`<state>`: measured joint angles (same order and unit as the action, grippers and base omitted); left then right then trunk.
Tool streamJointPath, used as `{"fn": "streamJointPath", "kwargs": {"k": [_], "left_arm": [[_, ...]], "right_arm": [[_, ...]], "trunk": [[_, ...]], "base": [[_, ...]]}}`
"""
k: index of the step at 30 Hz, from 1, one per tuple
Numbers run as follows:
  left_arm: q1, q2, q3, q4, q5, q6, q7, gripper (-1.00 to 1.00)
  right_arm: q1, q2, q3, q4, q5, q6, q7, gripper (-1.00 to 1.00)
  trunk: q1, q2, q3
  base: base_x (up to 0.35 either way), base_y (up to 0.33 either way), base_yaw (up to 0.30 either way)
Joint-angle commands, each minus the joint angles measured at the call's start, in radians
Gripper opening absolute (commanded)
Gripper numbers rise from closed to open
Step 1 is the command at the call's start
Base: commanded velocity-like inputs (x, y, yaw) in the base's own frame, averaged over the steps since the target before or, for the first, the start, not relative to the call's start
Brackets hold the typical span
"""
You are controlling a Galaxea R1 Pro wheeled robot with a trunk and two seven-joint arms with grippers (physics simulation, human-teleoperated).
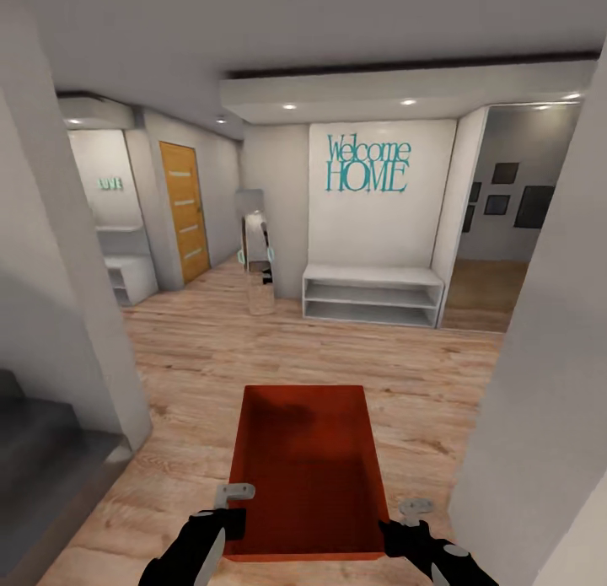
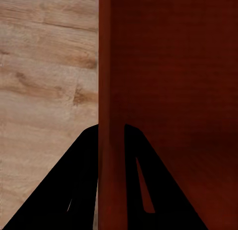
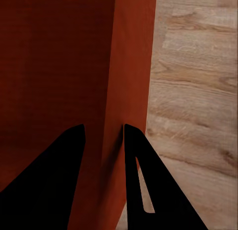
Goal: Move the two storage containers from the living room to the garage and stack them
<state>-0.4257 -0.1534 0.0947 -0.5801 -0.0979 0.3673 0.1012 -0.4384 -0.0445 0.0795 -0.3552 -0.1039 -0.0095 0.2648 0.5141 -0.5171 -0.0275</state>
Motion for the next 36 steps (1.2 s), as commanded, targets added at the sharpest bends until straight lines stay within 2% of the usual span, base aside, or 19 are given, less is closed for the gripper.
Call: {"fn": "streamJointPath", "kwargs": {"k": [1,7,24,36], "left_arm": [[-0.001,-0.001,0.068,-0.005,-0.036,0.007,0.003,-1.00],[-0.001,-0.001,0.068,-0.004,-0.037,0.007,0.003,-1.00],[-0.002,-0.001,0.068,-0.005,-0.037,0.007,0.003,-1.00],[-0.001,-0.002,0.068,-0.005,-0.037,0.007,0.003,-1.00]], "right_arm": [[0.000,-0.002,0.010,-0.001,-0.016,-0.001,0.002,-1.00],[0.000,-0.002,0.010,-0.001,-0.016,-0.001,0.002,-1.00],[0.000,-0.002,0.009,-0.001,-0.016,-0.001,0.001,-1.00],[0.000,-0.002,0.010,-0.001,-0.016,-0.001,0.002,-1.00]], "trunk": [[0.001,-0.002,-0.002],[0.001,-0.002,-0.002],[0.001,-0.002,-0.002],[0.001,-0.002,-0.002]], "base": [[0.327,0.000,0.255],[0.327,0.000,0.215],[0.327,0.000,0.009],[0.327,0.000,0.130]]}}
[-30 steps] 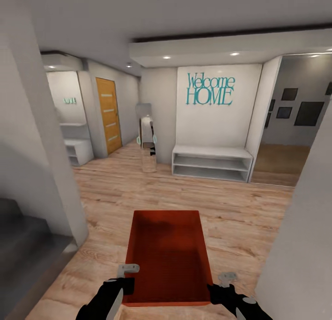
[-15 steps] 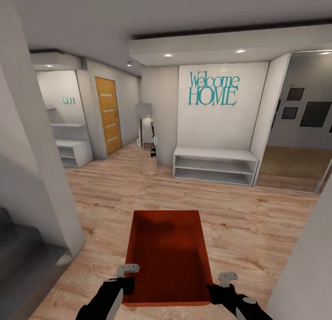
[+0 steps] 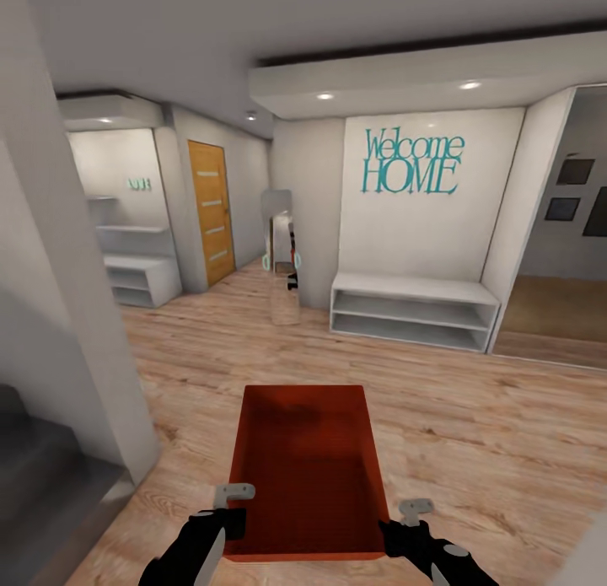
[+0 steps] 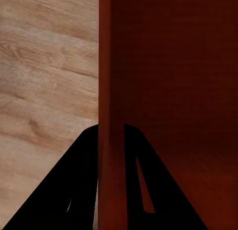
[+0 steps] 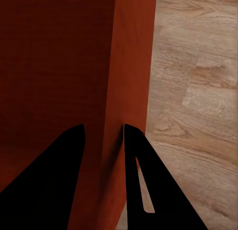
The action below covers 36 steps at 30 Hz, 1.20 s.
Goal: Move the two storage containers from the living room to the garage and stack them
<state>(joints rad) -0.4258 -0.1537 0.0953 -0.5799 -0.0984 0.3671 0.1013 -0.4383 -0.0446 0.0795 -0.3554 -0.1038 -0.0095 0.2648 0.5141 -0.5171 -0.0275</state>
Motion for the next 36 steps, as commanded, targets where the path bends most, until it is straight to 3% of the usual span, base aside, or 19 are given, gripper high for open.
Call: {"fn": "streamJointPath", "kwargs": {"k": [1,36], "left_arm": [[-0.001,-0.001,0.067,-0.005,-0.036,0.007,0.003,-1.00],[-0.001,-0.001,0.067,-0.005,-0.037,0.007,0.003,-1.00]], "right_arm": [[0.000,-0.001,0.009,-0.001,-0.016,-0.001,0.002,-1.00],[0.000,-0.001,0.007,-0.001,-0.017,0.000,-0.004,-1.00]], "trunk": [[0.001,-0.002,-0.002],[0.001,-0.002,-0.002]], "base": [[0.328,0.000,0.013],[0.328,0.000,0.001]]}}
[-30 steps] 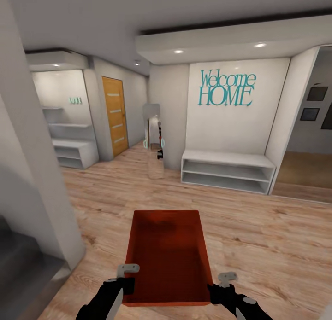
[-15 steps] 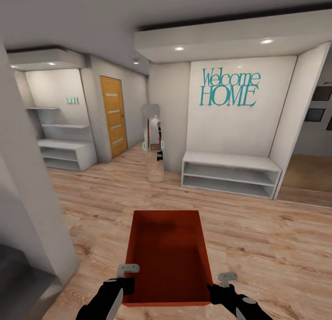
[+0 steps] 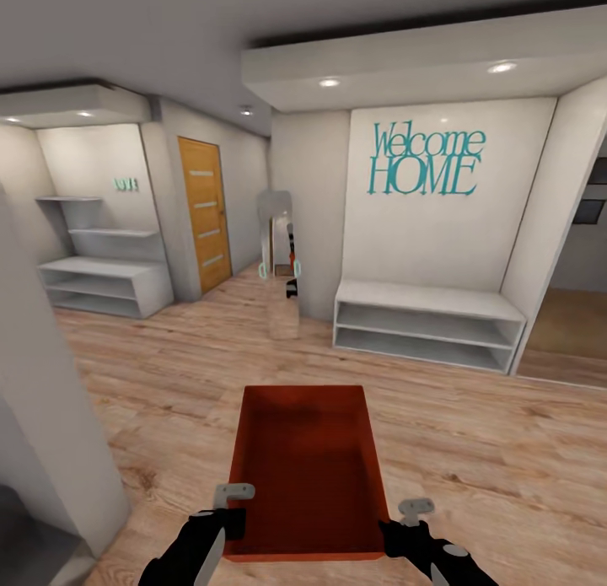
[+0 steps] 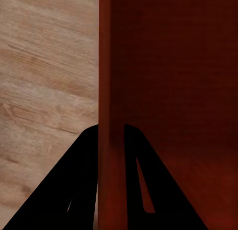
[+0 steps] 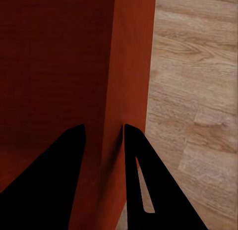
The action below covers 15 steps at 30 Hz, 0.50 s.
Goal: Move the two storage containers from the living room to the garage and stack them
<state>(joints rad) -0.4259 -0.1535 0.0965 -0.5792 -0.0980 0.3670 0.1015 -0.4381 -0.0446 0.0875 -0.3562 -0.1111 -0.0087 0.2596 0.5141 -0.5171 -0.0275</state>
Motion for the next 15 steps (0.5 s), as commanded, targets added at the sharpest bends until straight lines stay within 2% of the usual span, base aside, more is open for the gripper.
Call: {"fn": "streamJointPath", "kwargs": {"k": [1,15], "left_arm": [[-0.001,-0.001,0.066,-0.006,-0.037,0.007,0.003,-1.00],[-0.001,-0.001,0.066,-0.005,-0.037,0.007,0.003,-1.00]], "right_arm": [[-0.001,-0.001,-0.001,0.000,-0.009,-0.001,0.001,-1.00],[-0.001,-0.001,0.000,0.000,-0.007,-0.003,0.004,-1.00]], "trunk": [[0.001,-0.002,-0.002],[0.001,-0.002,-0.002]], "base": [[0.327,0.000,0.000],[0.327,0.000,0.000]]}}
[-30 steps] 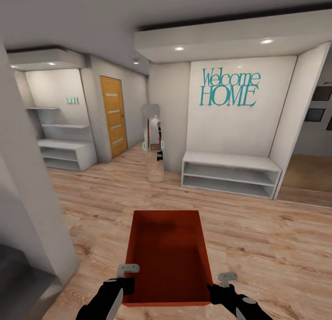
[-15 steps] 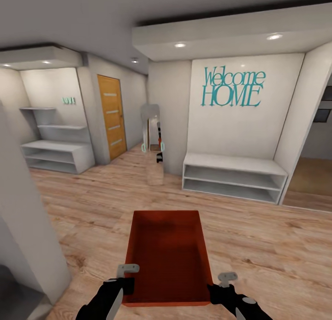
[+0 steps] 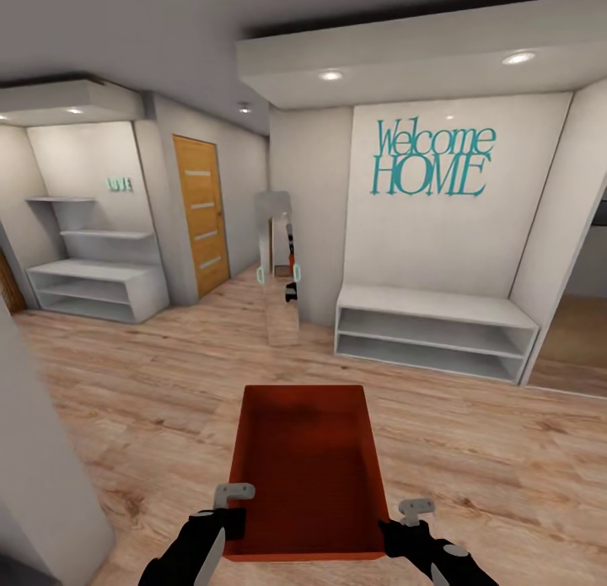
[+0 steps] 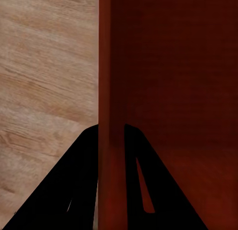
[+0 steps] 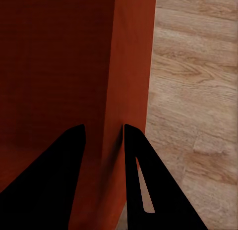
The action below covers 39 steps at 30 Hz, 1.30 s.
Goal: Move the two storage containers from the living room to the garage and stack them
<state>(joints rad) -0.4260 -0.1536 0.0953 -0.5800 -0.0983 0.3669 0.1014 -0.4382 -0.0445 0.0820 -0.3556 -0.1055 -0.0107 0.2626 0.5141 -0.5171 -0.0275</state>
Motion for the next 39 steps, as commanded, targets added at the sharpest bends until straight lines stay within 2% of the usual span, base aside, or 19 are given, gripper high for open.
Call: {"fn": "streamJointPath", "kwargs": {"k": [1,14,33,39], "left_arm": [[-0.001,-0.001,0.067,-0.005,-0.036,0.007,0.003,-1.00],[-0.001,-0.001,0.067,-0.005,-0.036,0.007,0.003,-1.00],[-0.001,-0.001,0.067,-0.006,-0.037,0.007,0.003,-1.00],[-0.001,-0.002,0.067,-0.006,-0.037,0.007,0.003,-1.00]], "right_arm": [[-0.001,-0.001,0.005,0.000,-0.013,-0.001,0.001,-1.00],[-0.001,-0.001,0.006,0.000,-0.013,0.000,-0.007,-1.00],[-0.001,-0.001,0.005,0.000,-0.013,0.000,-0.003,-1.00],[-0.001,-0.001,0.006,0.000,-0.013,0.000,0.000,-1.00]], "trunk": [[0.001,-0.002,-0.002],[0.001,-0.002,-0.002],[0.001,-0.002,-0.002],[0.001,-0.002,-0.002]], "base": [[0.327,0.000,0.000],[0.327,0.000,0.018],[0.327,0.000,0.267],[0.327,0.000,0.110]]}}
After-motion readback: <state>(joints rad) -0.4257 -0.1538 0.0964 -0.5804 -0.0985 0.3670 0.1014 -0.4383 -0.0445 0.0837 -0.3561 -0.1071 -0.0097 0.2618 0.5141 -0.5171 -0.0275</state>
